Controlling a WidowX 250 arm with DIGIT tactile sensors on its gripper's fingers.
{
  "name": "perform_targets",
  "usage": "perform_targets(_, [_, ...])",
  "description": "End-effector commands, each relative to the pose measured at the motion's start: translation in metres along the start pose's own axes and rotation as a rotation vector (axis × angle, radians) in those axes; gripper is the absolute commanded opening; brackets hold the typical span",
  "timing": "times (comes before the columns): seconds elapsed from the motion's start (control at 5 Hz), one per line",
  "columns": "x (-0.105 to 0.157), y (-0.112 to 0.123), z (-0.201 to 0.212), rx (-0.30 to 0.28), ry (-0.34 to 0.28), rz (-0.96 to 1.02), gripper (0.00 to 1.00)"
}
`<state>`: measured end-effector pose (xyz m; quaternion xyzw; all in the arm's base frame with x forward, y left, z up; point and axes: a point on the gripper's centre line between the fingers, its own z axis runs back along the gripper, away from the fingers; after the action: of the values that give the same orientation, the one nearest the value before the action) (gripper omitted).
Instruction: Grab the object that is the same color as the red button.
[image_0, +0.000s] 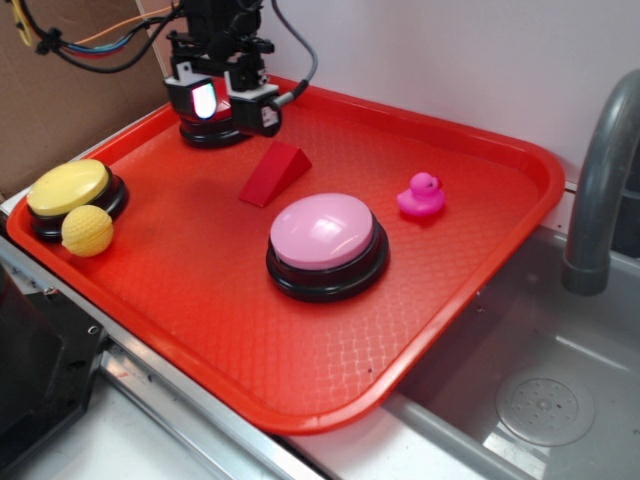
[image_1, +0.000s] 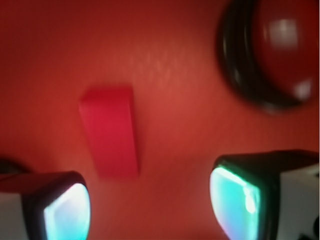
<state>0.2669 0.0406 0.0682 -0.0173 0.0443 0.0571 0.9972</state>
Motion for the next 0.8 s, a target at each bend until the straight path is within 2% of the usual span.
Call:
perform_targets(0.0, [0.008, -0.026, -0.011, 0.026, -0.057, -0.053, 1.0])
perform_targets(0.6, [0.021, -0.028, -0.034, -0.002, 0.029, -0.032, 1.0])
